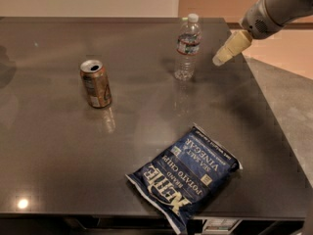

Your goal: Move water bottle near blue chip bag

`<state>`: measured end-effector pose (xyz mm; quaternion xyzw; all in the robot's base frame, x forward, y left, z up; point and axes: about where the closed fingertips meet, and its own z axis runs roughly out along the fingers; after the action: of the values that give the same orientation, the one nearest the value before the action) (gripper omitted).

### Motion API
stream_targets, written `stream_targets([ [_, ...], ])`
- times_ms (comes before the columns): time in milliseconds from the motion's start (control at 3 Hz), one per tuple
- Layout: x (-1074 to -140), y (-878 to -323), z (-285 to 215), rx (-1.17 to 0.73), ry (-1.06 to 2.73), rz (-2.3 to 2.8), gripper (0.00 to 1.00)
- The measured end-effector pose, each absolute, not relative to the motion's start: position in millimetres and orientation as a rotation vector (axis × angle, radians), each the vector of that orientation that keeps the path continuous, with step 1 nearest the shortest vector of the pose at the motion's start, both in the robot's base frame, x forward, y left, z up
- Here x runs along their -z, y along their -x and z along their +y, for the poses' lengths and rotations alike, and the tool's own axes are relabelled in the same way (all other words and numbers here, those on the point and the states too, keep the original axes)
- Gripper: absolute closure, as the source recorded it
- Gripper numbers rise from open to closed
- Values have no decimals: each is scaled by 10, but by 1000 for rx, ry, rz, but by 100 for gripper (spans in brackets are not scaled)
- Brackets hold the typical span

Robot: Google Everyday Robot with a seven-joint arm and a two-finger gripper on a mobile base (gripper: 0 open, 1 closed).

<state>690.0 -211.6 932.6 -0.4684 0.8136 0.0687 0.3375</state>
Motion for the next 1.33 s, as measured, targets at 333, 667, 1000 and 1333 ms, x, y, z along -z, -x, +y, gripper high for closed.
stream_targets([
  [333,-9339,-6984,-1877,-260,1225,2072,0],
  [667,-9352,-7004,-1617,-337,1240,2029,0],
  [1000,-9340,-7013,-1384,-397,1249,1997,0],
  [1333,-9323,-7059,-1235,-435,1253,1973,0],
])
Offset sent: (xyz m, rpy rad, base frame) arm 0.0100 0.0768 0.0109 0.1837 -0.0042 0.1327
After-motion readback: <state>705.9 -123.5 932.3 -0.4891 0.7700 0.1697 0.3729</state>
